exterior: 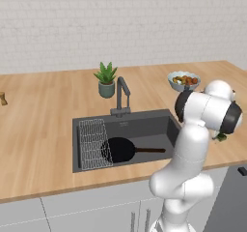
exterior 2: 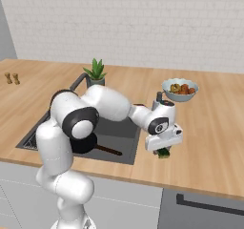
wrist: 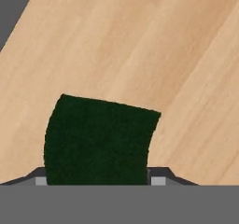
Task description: Pick the pan and sponge and place them into the sink. Then turn on the water.
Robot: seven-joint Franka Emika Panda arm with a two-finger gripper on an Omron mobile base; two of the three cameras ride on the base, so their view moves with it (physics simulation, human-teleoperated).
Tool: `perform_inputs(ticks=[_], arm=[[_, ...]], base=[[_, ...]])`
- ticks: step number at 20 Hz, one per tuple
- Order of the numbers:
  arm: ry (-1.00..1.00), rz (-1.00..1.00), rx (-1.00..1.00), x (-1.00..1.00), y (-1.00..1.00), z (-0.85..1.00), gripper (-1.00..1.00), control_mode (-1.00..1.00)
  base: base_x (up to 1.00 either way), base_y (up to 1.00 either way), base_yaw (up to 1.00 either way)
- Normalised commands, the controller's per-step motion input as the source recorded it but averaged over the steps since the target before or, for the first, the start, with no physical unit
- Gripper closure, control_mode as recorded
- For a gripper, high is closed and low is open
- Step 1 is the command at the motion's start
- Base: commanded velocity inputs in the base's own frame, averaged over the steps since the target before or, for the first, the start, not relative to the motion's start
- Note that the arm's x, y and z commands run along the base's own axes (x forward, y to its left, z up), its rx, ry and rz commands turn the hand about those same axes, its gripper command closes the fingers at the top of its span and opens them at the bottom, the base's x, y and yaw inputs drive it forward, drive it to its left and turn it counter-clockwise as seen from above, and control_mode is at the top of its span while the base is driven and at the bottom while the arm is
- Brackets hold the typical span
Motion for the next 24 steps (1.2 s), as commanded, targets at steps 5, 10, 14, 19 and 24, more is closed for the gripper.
perform_inputs(ticks=[5, 10, 14, 19, 24], arm=[[0.01, 0.21, 0.0, 0.0, 1.0, 0.35, 1.0, -1.0], [0.12, 0.22, 0.0, 0.0, 1.0, 0.3, 1.0, -1.0], [0.19, 0.24, 0.0, 0.0, 1.0, 0.01, 1.0, -1.0], [0.18, 0.22, 0.0, 0.02, 1.0, 0.0, 1.0, -1.0], [0.17, 0.17, 0.0, 0.31, 0.91, 0.0, 1.0, -1.0]], base=[[0.0, 0.0, 0.0], [0.0, 0.0, 0.0], [0.0, 0.0, 0.0], [0.0, 0.0, 0.0], [0.0, 0.0, 0.0]])
